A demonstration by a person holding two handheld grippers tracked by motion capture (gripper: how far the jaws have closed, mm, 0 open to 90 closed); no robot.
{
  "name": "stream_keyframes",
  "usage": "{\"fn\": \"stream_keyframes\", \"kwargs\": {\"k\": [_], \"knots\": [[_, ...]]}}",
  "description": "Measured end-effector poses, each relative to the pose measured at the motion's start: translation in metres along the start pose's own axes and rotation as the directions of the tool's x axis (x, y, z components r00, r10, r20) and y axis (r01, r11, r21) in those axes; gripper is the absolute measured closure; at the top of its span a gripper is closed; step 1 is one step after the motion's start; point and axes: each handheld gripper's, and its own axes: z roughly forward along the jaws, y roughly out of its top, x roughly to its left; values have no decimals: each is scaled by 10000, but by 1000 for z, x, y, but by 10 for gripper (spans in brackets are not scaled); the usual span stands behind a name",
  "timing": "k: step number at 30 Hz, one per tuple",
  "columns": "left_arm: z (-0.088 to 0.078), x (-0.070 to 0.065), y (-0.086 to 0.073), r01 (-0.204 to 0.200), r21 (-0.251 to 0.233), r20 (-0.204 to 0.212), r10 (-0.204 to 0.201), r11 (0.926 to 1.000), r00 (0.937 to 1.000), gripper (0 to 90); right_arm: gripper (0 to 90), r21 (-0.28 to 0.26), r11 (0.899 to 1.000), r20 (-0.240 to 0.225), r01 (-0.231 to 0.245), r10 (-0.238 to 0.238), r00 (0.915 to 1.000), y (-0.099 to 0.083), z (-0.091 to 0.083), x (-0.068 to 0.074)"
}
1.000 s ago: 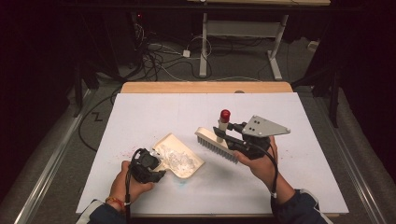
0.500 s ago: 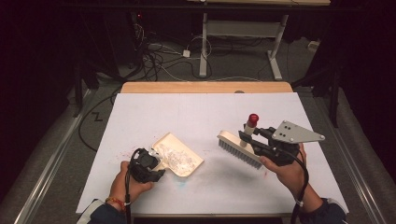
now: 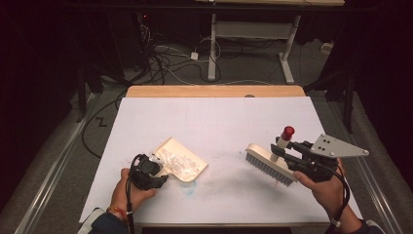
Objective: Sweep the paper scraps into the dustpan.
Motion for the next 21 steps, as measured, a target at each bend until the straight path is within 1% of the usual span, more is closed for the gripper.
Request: {"fn": "stream_keyframes", "kwargs": {"k": [4,5,7,9,14,18,21], "knots": [[-1,3,-3,130,-59,-17,-130,9999,9999,633,702,144,9999,12,-67,67,10000,-5,-9,-1],[-1,3,-4,215,-117,-11,-215,9997,9998,633,702,197,9998,-35,-3,4,10000,-7,-10,-1],[-2,4,-5,232,-116,-33,-232,9997,9997,633,702,322,9995,-133,-56,61,9999,-10,-14,0],[-2,4,-6,333,-188,-33,-334,9993,9994,633,702,423,9991,-216,-9,18,9998,-13,-19,0],[-4,7,-8,452,-200,-108,-455,9988,9989,633,702,624,9980,-470,-106,135,9988,-19,-29,-2],[-5,12,-10,606,-250,-138,-610,9978,9980,633,702,752,9970,-526,-203,243,9983,-20,-33,-2],[-6,16,-10,714,-288,-309,-723,9970,9969,633,702,944,9954,-594,-158,214,9980,-20,-34,-2]]}}
